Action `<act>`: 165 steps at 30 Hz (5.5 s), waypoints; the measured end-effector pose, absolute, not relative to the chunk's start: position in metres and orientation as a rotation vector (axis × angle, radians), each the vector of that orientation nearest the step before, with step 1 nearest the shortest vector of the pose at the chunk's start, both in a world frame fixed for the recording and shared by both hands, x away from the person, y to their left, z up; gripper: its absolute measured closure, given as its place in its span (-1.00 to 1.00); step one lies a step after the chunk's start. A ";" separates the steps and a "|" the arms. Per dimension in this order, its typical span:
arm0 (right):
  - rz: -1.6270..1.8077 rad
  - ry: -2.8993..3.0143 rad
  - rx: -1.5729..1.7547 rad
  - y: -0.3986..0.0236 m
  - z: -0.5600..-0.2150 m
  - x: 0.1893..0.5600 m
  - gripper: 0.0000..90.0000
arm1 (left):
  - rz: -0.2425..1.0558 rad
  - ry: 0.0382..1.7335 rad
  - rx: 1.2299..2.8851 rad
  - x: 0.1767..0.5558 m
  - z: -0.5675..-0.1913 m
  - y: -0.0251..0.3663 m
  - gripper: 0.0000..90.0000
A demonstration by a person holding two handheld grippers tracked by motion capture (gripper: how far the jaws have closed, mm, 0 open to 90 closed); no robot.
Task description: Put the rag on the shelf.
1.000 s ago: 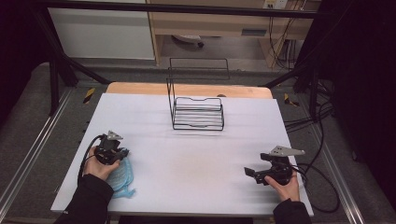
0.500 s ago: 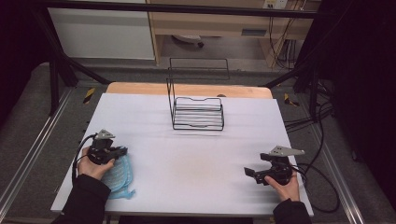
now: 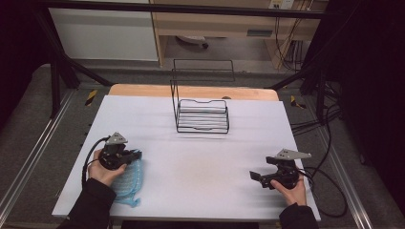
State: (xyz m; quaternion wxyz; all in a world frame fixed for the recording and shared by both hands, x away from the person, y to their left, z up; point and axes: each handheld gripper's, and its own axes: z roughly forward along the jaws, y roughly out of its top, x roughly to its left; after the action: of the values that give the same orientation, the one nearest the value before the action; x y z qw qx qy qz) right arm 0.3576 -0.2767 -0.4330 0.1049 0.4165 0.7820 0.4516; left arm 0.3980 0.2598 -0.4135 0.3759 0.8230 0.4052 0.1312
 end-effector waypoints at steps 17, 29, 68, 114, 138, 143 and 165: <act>1.325 2.306 1.227 -0.276 -0.434 0.358 -0.98 | 0.304 0.933 2.153 0.393 -0.410 0.201 0.85; 1.324 2.307 1.227 -0.276 -0.434 0.358 -0.98 | 0.262 0.826 2.191 0.386 -0.407 0.149 0.85; 1.325 2.311 1.223 -0.275 -0.435 0.357 -0.98 | 0.220 0.764 2.223 0.406 -0.420 0.060 0.26; 1.354 2.426 1.095 -0.209 -0.424 0.347 -0.75 | 0.168 0.764 2.409 0.353 -0.427 0.157 0.88; 1.386 2.377 1.131 -0.183 -0.423 0.354 -0.62 | 0.183 0.810 2.226 0.358 -0.412 0.193 0.14; 1.390 2.358 1.157 -0.149 -0.421 0.363 -0.37 | 0.228 0.891 2.182 0.364 -0.415 0.209 -0.11; 1.339 2.364 1.197 -0.118 -0.426 0.394 0.45 | 0.239 0.956 2.222 0.371 -0.435 0.214 -0.02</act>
State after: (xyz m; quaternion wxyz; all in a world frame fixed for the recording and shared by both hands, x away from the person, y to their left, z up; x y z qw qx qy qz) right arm 0.3942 -0.1177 -0.4255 0.0862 0.4017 0.7932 0.4495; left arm 0.3707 0.2141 -0.4353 0.3479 0.8571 0.3685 0.0920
